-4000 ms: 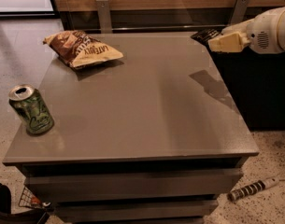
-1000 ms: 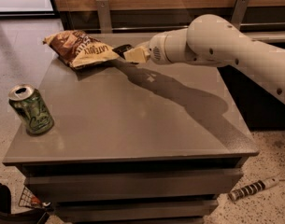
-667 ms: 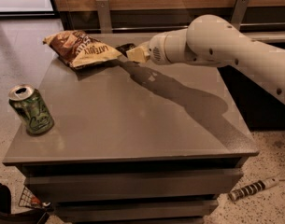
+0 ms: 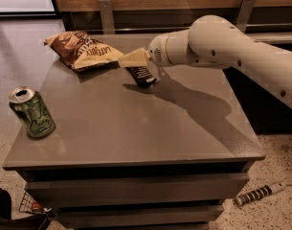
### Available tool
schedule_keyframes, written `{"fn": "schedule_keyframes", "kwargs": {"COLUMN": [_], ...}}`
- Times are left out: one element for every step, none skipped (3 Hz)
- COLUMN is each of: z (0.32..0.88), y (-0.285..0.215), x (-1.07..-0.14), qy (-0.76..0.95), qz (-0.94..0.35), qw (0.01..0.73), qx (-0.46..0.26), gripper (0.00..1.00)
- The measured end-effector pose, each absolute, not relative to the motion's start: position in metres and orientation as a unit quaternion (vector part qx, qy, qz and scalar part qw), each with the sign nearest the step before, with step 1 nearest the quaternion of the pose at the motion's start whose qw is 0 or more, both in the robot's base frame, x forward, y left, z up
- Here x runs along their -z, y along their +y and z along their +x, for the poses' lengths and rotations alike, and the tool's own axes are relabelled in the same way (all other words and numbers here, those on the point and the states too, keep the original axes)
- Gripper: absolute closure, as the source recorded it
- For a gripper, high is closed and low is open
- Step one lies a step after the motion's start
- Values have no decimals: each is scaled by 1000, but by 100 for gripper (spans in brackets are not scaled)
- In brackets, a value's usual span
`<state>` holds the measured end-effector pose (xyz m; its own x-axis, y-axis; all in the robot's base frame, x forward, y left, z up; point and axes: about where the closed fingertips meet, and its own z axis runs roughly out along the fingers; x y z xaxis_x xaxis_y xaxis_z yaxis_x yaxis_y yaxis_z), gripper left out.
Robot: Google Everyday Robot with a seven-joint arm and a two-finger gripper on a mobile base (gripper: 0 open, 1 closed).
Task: Move rxbar chocolate near brown chip bag
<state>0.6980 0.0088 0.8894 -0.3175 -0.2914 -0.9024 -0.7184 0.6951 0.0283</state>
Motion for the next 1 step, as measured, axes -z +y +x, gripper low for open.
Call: {"fn": "schedule_keyframes", "kwargs": {"z": [698], "y": [9], "x": [-889], "qy": [781], "qz": [-323], "qw": [487], "qx": [-219], "gripper": [0]}}
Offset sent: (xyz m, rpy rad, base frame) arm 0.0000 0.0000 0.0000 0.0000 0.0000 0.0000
